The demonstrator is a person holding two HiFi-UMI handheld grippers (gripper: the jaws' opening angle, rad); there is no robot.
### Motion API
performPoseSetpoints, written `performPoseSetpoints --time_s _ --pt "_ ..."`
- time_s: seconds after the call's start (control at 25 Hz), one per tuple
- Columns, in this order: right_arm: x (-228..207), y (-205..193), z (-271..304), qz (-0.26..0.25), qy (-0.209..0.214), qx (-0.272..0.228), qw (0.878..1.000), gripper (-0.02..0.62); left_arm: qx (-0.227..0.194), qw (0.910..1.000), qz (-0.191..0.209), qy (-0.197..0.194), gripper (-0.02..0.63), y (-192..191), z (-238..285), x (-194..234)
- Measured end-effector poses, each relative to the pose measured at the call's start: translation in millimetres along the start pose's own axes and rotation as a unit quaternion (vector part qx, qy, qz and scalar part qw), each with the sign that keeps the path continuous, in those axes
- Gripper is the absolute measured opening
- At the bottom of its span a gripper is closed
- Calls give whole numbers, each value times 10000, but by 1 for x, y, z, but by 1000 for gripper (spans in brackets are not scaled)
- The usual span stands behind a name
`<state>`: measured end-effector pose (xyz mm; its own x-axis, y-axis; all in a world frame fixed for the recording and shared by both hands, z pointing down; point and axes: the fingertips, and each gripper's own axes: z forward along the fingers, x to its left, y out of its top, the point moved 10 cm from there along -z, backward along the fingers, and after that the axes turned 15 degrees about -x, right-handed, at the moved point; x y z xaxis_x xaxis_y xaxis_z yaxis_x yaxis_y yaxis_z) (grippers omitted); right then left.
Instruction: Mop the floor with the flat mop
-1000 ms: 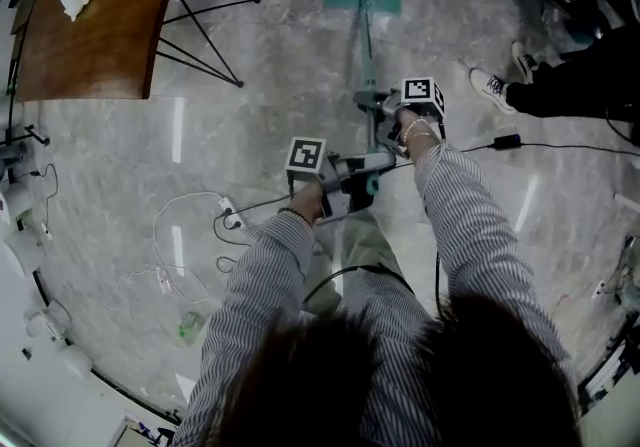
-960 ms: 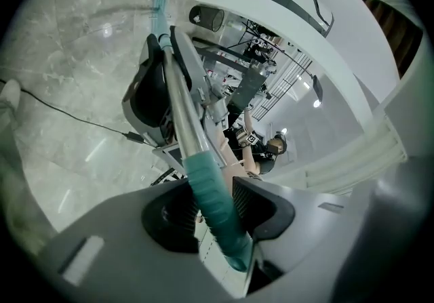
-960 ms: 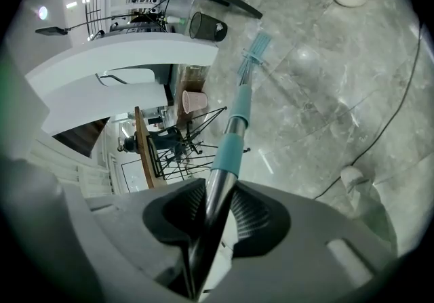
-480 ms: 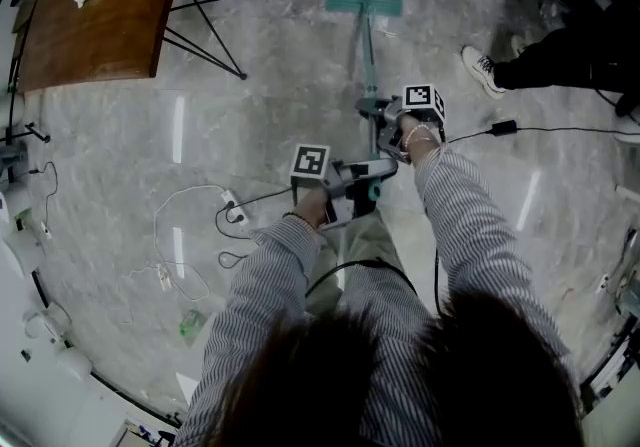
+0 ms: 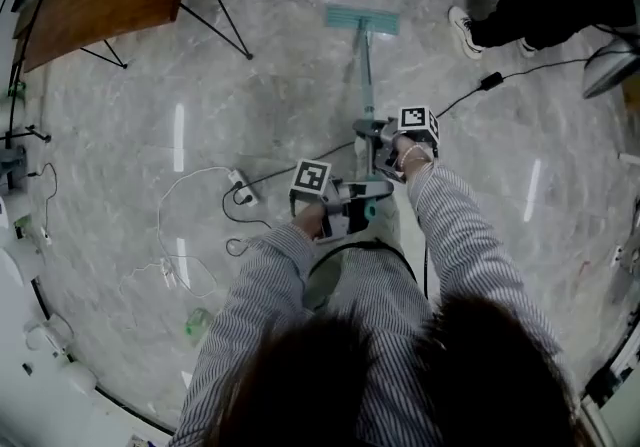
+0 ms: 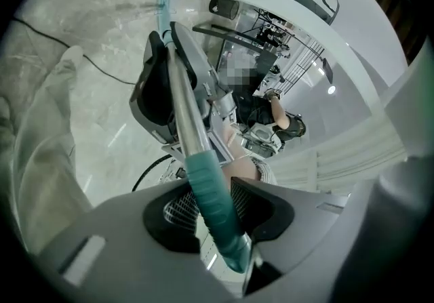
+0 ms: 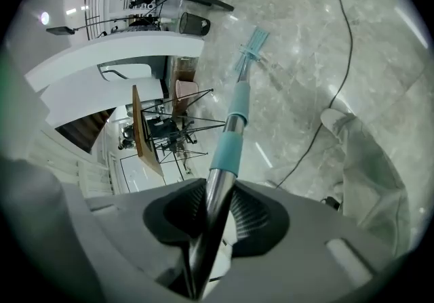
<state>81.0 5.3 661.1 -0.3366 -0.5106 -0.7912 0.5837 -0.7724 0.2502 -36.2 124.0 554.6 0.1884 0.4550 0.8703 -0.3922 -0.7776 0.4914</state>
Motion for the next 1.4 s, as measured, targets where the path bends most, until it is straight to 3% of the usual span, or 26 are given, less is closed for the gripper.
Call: performPoseSetpoints --time_s 0.28,0.52,0.72,0.96,1.08,1.4 --pt "-60 -128 -42 57 -89 21 9999 107 489 9982 -37 345 125 -100 -84 52" --pt "-84 -193 -85 154 -139 99 9997 106 590 9969 -427 301 114 -170 -114 67" --pt "-94 -212 -97 288 -3 145 9995 109 497 9973 -538 91 114 -191 -121 74" --pt "-100 -220 -99 753 433 204 9960 109 68 9975 -689 -171 114 -196 -122 78" --pt "-89 -229 -97 578 547 497 9956 107 -89 9977 -638 -210 114 -197 -123 75" --pt "-103 -227 -101 294 562 525 9966 84 -193 9978 -605 -202 114 -208 -119 84"
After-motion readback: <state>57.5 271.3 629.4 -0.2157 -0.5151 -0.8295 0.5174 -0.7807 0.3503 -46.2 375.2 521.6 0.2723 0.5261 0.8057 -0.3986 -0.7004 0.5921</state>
